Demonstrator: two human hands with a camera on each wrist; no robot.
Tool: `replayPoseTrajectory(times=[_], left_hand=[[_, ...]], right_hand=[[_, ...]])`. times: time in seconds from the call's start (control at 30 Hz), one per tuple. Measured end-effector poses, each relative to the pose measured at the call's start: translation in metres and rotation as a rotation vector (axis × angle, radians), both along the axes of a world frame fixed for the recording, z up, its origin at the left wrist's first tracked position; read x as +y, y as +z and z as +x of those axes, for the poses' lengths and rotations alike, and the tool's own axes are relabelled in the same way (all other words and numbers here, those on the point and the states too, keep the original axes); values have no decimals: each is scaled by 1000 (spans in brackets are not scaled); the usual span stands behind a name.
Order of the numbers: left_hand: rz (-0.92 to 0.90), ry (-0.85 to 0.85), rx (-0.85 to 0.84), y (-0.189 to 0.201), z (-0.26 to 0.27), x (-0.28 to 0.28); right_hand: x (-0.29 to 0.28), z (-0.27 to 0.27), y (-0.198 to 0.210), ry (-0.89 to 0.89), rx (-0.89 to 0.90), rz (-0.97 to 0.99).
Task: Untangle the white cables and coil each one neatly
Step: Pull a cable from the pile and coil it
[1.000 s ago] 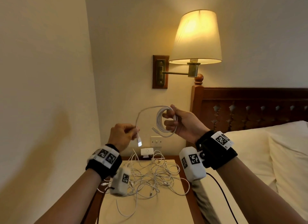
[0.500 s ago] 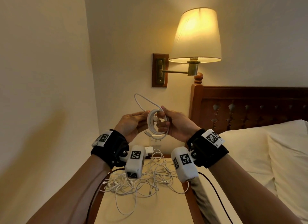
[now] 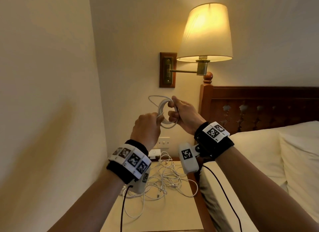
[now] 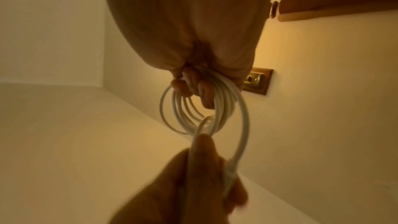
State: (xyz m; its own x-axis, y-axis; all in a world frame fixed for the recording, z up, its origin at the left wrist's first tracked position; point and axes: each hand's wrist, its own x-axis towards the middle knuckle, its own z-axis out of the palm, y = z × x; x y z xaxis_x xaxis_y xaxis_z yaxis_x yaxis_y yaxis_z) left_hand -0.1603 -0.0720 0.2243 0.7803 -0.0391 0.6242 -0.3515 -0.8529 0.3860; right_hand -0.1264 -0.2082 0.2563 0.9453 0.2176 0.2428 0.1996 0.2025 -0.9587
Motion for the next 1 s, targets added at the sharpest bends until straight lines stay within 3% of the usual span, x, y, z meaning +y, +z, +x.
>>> replayPoseTrajectory(times=[0.1,0.33,0.47,0.63,0.67,0.8,1.0], left_hand=[[271,198,-56,-16,-8,-6],[475,330,34,-72,-11,-2],[358,262,170,-90,-7,2],[253,15,323,-56,3,20],[196,-9,297,-45,6,24],[-306,-70,153,4,23,30],[-558,-392,316,36,21,17]], right_hand=[[-2,5,6,-27,-21,46],[-6,12,23,-69,-96,49],[-1,14,23,-63,-127,-8],[-1,16,22,-57,-143,-73],[-3,17,23,-55,-143,-89],[-4,18,16,-37,-125,-134],[3,13,5,18,-117,-164]])
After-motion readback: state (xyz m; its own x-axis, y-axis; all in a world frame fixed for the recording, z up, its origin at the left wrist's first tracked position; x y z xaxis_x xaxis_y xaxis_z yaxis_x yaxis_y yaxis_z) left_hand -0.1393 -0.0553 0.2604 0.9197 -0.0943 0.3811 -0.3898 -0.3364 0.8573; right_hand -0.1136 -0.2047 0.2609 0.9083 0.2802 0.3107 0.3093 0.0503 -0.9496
